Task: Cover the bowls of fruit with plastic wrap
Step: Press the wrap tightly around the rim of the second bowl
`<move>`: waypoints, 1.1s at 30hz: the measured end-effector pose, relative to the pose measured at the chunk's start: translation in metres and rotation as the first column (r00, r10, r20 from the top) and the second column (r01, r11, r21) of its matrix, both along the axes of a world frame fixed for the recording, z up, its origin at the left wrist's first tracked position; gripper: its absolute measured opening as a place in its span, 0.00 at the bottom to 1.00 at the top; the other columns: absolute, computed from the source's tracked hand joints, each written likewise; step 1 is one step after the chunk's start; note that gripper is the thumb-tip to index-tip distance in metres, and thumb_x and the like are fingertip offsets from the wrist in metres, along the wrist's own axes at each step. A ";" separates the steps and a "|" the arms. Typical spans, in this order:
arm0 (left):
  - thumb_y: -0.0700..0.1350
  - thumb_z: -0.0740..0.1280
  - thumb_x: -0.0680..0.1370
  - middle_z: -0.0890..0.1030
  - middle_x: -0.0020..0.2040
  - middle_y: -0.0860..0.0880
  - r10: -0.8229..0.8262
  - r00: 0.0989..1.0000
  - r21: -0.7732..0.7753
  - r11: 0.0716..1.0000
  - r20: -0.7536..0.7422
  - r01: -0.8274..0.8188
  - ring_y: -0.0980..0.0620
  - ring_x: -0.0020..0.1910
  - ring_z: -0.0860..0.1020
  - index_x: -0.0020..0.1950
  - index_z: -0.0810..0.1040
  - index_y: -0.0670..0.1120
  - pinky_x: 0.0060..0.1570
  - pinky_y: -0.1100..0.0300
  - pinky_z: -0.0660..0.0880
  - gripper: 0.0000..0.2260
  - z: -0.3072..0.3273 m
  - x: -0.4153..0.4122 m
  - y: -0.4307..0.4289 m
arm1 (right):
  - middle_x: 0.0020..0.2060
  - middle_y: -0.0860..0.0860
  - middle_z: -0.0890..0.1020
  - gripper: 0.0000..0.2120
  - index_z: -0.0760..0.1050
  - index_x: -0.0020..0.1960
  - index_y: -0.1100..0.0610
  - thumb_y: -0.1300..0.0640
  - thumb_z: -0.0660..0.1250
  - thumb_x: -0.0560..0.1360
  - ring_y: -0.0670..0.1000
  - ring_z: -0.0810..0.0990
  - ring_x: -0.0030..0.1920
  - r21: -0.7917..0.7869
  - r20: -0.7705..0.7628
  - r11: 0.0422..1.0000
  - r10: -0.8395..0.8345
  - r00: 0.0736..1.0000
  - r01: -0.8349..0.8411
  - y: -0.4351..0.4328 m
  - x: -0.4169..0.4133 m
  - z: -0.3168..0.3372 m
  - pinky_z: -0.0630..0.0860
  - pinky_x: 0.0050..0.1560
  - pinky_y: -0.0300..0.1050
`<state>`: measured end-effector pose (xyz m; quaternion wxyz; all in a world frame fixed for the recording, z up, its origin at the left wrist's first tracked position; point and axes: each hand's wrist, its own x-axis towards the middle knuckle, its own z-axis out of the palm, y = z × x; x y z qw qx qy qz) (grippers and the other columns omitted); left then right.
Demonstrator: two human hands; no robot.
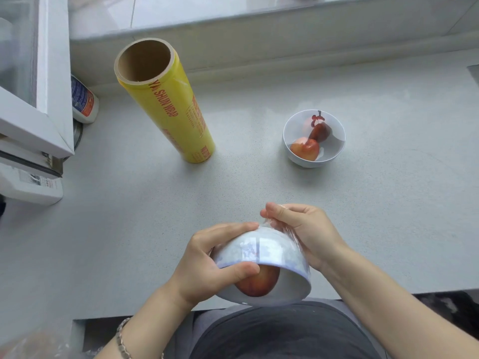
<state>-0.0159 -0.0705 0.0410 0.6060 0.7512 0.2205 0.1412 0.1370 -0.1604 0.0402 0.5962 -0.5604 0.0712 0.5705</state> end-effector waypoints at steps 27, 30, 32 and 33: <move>0.69 0.71 0.61 0.82 0.46 0.64 0.157 0.987 0.021 0.987 0.038 -0.158 0.63 0.45 0.80 0.53 0.78 0.65 0.44 0.71 0.73 0.22 -0.006 -0.010 -0.001 | 0.55 0.32 0.74 0.37 0.72 0.64 0.47 0.34 0.68 0.57 0.30 0.71 0.58 -0.181 0.783 0.741 0.506 0.361 -0.647 -0.027 -0.010 0.026 0.64 0.57 0.23; 0.69 0.71 0.61 0.82 0.46 0.65 0.171 0.984 0.013 0.985 0.050 -0.171 0.63 0.45 0.80 0.52 0.78 0.65 0.45 0.71 0.74 0.21 -0.004 -0.010 -0.002 | 0.52 0.33 0.78 0.38 0.74 0.61 0.44 0.33 0.70 0.52 0.31 0.74 0.53 -0.216 0.740 0.745 0.546 0.392 -0.631 -0.021 -0.006 0.024 0.69 0.54 0.27; 0.68 0.71 0.61 0.82 0.47 0.63 0.176 0.983 0.001 0.984 0.047 -0.176 0.62 0.46 0.80 0.52 0.78 0.65 0.45 0.70 0.74 0.21 -0.004 -0.011 -0.002 | 0.49 0.35 0.80 0.34 0.74 0.56 0.41 0.33 0.70 0.51 0.32 0.76 0.51 -0.214 0.701 0.731 0.577 0.420 -0.648 -0.019 -0.005 0.022 0.72 0.52 0.29; 0.68 0.71 0.61 0.82 0.47 0.62 0.176 0.984 -0.008 0.984 0.040 -0.176 0.61 0.46 0.81 0.52 0.79 0.65 0.45 0.69 0.74 0.22 -0.005 -0.011 -0.002 | 0.48 0.36 0.80 0.32 0.74 0.53 0.39 0.34 0.70 0.51 0.33 0.77 0.50 -0.207 0.680 0.716 0.596 0.428 -0.667 -0.018 -0.003 0.021 0.72 0.51 0.29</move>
